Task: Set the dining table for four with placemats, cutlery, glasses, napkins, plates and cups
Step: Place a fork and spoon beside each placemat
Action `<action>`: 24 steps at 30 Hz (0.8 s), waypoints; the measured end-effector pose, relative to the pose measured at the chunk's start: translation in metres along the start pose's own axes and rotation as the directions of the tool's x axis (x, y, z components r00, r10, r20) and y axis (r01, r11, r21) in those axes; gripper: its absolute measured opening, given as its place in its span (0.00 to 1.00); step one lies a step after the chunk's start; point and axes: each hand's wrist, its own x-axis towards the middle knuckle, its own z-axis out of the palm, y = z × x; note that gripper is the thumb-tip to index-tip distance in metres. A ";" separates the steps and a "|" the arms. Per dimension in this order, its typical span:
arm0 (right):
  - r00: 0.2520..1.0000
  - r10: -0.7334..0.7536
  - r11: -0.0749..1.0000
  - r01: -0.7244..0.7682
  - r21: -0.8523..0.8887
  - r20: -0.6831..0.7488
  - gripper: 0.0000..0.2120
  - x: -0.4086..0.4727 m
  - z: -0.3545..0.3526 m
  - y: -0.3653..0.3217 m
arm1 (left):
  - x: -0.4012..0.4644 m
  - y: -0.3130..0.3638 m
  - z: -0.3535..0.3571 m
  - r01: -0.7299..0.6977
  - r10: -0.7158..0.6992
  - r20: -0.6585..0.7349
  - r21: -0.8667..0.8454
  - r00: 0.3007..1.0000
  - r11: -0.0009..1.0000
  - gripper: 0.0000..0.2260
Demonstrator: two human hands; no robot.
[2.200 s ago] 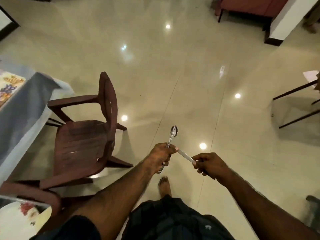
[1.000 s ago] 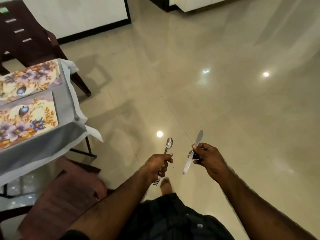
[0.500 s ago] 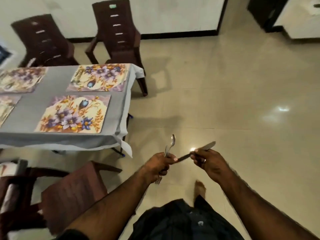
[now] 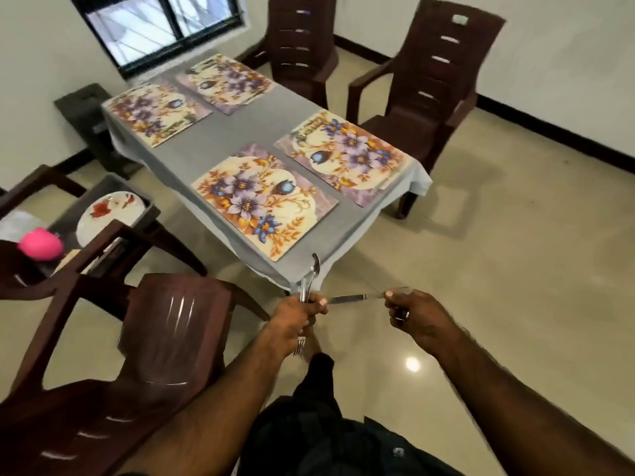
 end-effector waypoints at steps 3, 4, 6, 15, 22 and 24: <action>1.000 0.003 0.998 -0.002 -0.065 0.021 0.05 0.057 0.034 -0.033 | 0.046 0.033 -0.032 -0.006 0.000 -0.055 -0.092 0.998 0.996 0.02; 1.000 0.011 0.996 -0.009 -0.089 0.025 0.06 0.075 0.045 -0.045 | 0.061 0.045 -0.041 -0.003 -0.005 -0.070 -0.105 0.998 0.994 0.01; 0.999 0.034 0.987 -0.032 -0.155 0.013 0.08 0.105 0.067 -0.071 | 0.086 0.066 -0.056 0.001 -0.015 -0.099 -0.132 0.995 0.991 0.02; 0.994 -0.106 0.876 0.098 -0.472 0.010 0.05 0.246 0.204 -0.186 | 0.184 0.175 -0.140 -0.139 0.093 -0.384 -0.093 0.919 0.986 0.08; 0.847 -0.308 0.311 0.520 -0.795 0.434 0.03 0.390 0.318 -0.246 | 0.252 0.233 -0.208 -0.132 0.316 -0.686 0.308 0.656 0.942 0.02; 0.798 -0.322 0.178 0.579 -0.795 0.509 0.05 0.426 0.351 -0.255 | 0.274 0.250 -0.224 -0.072 0.347 -0.733 0.379 0.585 0.922 0.05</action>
